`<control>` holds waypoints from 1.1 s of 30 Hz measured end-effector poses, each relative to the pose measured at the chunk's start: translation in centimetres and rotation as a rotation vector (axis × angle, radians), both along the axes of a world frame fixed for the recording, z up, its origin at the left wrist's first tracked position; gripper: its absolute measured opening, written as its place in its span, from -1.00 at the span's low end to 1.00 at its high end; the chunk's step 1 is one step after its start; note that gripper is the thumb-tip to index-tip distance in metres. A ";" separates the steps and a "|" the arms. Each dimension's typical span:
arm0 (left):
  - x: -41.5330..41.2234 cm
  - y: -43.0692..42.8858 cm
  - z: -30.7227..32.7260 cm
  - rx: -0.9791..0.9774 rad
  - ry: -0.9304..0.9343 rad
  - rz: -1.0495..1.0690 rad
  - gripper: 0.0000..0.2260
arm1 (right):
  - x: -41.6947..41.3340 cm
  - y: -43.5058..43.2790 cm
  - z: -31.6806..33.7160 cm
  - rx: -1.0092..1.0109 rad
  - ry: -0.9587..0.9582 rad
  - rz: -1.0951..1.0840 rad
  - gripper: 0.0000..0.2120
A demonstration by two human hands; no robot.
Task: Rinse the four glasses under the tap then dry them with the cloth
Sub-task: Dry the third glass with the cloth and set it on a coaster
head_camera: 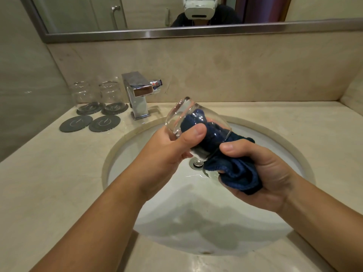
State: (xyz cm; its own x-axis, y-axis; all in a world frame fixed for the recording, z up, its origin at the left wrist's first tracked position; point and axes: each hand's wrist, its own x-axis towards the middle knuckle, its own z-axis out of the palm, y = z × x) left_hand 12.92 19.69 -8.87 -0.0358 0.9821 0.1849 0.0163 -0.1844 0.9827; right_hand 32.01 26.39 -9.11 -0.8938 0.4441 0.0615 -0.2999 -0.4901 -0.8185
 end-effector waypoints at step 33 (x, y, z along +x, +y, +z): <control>-6.6 -7.0 2.4 -0.244 0.275 0.614 -0.39 | -5.7 -3.1 5.1 0.919 -0.490 -0.547 -0.46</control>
State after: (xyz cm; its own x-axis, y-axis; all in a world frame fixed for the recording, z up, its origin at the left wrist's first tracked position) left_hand 6.28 12.67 -6.51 -0.5790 0.8141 0.0438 0.2997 0.1625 0.9401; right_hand 26.33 23.34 -3.99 -0.6152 0.7438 0.2614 0.1577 0.4409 -0.8836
